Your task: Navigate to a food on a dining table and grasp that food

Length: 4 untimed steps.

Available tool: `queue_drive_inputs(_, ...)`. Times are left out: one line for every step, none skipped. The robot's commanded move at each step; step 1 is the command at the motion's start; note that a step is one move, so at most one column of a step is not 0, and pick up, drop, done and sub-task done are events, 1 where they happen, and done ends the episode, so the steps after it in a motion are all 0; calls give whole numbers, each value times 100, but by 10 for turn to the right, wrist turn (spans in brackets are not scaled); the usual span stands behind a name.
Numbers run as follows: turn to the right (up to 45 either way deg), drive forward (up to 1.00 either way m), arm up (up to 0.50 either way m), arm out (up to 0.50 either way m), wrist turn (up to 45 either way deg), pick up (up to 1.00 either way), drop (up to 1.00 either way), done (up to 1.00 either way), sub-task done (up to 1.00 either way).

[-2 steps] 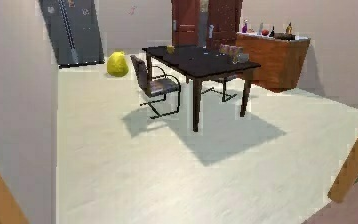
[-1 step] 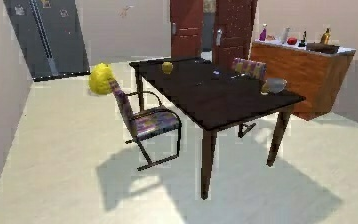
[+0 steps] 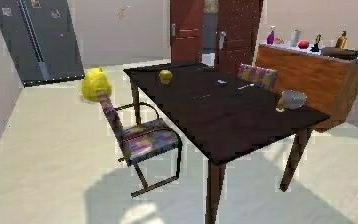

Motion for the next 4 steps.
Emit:
queue_drive_inputs(-450, 0, 0, 0, 0, 0, 0, 0, 0)
queue_drive_inputs(-60, 0, 0, 0, 0, 0, 0, 0, 0)
queue_drive_inputs(0, 100, 0, 0, 0, 0, 0, 0, 0)
queue_drive_inputs(0, 10, 0, 0, 0, 0, 0, 0, 0)
